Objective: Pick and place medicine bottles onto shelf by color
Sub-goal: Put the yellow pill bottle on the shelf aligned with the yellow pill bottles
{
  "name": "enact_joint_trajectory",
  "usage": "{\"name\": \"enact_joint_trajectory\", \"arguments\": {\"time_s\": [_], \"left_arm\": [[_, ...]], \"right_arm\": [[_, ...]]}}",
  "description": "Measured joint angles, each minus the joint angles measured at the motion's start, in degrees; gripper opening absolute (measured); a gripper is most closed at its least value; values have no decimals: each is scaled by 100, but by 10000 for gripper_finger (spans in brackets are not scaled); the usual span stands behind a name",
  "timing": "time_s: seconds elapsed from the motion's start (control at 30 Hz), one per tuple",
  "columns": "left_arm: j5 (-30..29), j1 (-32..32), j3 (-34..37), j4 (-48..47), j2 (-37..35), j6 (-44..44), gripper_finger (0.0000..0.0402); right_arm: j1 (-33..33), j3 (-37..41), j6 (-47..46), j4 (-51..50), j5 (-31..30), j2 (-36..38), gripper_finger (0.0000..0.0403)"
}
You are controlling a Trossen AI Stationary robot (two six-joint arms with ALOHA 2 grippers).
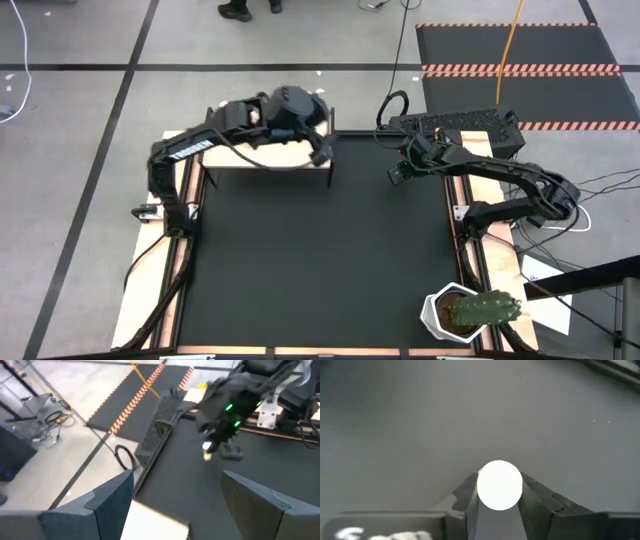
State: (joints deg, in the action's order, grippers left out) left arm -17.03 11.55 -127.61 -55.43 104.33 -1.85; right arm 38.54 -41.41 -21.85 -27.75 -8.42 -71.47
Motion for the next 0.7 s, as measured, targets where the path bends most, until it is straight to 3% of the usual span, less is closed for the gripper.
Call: {"name": "enact_joint_trajectory", "arguments": {"time_s": [0.17,0.4,0.57,0.7], "left_arm": [[-12,113,-11,-211,-441,209,298],[143,282,-9,-504,-575,399,298],[1122,395,-8,-480,-298,238,298],[2174,465,-4,-441,-153,227,298]], "right_arm": [[-292,-445,-308,-456,243,454,118],[-1032,-2148,-170,-1252,259,578,108],[-1707,-3324,249,-1220,622,447,111],[-2136,-3831,647,-995,1213,401,112]]}}
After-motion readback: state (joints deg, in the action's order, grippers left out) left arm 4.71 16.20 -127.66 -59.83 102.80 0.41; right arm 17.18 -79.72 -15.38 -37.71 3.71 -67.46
